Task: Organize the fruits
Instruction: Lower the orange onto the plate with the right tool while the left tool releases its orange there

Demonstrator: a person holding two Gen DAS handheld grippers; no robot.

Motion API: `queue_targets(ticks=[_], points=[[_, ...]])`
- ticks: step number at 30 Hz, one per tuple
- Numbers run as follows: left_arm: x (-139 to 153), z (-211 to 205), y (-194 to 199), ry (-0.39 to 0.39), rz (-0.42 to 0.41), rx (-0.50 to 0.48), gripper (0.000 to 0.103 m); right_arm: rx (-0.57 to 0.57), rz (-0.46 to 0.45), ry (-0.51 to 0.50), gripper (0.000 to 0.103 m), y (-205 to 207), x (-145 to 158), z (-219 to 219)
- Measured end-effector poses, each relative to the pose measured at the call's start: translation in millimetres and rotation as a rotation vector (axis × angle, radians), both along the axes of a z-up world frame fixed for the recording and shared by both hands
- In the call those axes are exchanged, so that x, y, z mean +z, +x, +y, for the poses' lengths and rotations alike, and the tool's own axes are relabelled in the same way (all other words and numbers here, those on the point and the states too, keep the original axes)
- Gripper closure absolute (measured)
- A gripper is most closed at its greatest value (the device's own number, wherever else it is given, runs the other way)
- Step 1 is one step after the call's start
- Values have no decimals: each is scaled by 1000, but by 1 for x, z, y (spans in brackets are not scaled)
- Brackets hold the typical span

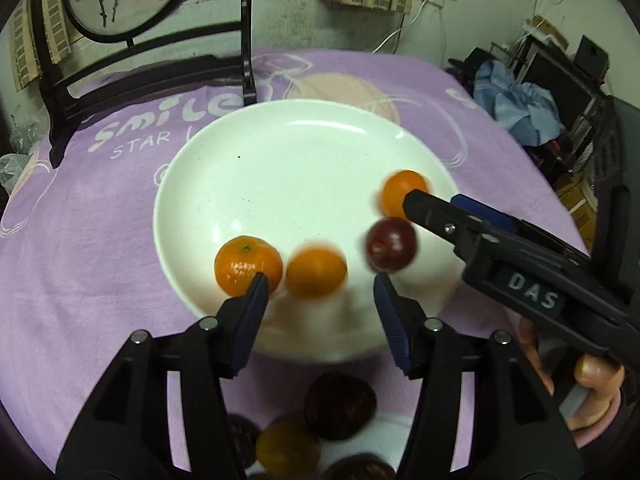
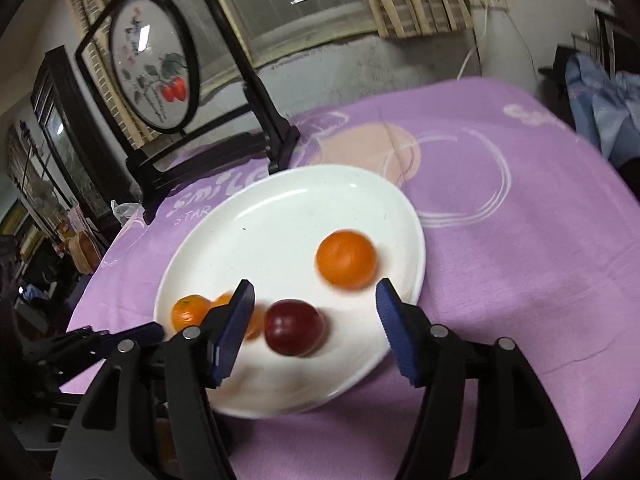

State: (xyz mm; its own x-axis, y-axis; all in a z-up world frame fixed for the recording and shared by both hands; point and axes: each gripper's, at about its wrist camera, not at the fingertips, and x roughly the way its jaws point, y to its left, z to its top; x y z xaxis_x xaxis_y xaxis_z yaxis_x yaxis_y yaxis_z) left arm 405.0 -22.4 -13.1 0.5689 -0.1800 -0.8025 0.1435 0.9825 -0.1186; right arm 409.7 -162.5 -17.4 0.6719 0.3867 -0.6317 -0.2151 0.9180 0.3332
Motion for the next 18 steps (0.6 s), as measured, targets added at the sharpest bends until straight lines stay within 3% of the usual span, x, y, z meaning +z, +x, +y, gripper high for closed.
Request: queue_targets(ticks=[8,13,18], points=[[30,23,-70,43,-141,48,7,45,-58,-27,38,-44,17,14],[27,59,-117,61,-201,139,3,71,-103,-76,37,-82,20,21],[1,105,-150,7,-189,283,2,132,-136,-149,35,-122,11,31]])
